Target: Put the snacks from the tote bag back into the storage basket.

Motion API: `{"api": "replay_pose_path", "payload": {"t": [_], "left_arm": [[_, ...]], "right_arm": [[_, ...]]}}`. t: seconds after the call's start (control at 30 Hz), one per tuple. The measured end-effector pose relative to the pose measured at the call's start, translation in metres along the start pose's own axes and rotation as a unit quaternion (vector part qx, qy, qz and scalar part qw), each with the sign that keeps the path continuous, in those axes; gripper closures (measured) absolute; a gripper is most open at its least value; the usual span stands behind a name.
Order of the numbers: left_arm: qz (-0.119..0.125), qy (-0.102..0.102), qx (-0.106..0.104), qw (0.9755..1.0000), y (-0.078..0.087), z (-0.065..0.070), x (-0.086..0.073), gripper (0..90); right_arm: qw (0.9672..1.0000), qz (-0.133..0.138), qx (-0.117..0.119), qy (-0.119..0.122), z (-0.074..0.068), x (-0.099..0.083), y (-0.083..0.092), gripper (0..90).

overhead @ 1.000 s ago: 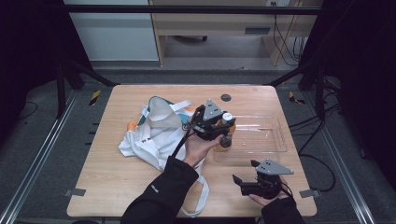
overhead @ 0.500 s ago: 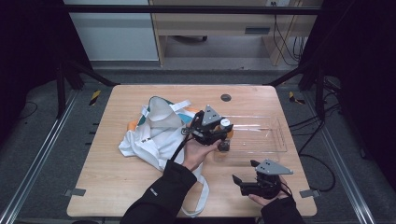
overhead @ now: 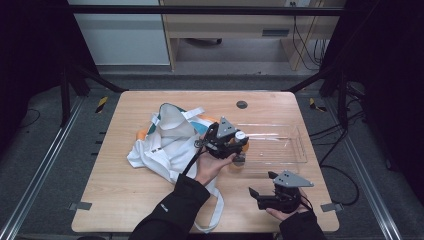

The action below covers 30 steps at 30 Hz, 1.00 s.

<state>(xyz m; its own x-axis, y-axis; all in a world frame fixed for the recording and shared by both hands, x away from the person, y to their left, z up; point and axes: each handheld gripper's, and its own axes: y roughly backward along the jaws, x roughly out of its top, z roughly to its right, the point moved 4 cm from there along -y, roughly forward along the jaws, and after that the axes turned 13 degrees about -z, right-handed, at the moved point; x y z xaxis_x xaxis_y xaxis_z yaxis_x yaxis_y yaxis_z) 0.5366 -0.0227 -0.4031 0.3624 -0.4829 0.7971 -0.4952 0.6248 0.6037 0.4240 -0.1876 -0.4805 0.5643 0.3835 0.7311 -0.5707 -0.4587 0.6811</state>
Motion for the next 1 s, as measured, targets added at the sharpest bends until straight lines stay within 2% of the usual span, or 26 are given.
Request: {"api": "replay_pose_path", "payload": {"t": [0.43,0.57,0.8,0.9,1.0], "left_arm": [[0.001,0.004,0.007,1.0,-0.0016,0.0033,-0.0074,58.6],[0.013,0.003,0.007,0.9999,-0.0018,0.0045,-0.0098,58.5],[0.019,0.001,0.008,0.9998,-0.0034,0.0058,-0.0105,58.2],[0.017,-0.002,0.012,0.9998,-0.0043,0.0065,-0.01,57.9],[0.012,0.003,0.005,0.9999,-0.0033,0.0049,-0.0097,54.9]], "right_arm": [[1.0,0.0,0.001,0.0,-0.0003,-0.0001,-0.0001,11.6],[1.0,0.0,0.0,0.0,-0.0003,0.0,-0.0002,11.6],[1.0,-0.002,-0.001,0.0,-0.0003,-0.0002,-0.0004,11.6],[1.0,-0.002,-0.001,-0.001,-0.0001,-0.0002,-0.0004,11.6],[1.0,0.0,-0.001,-0.001,-0.0001,-0.0001,-0.0003,11.6]]}}
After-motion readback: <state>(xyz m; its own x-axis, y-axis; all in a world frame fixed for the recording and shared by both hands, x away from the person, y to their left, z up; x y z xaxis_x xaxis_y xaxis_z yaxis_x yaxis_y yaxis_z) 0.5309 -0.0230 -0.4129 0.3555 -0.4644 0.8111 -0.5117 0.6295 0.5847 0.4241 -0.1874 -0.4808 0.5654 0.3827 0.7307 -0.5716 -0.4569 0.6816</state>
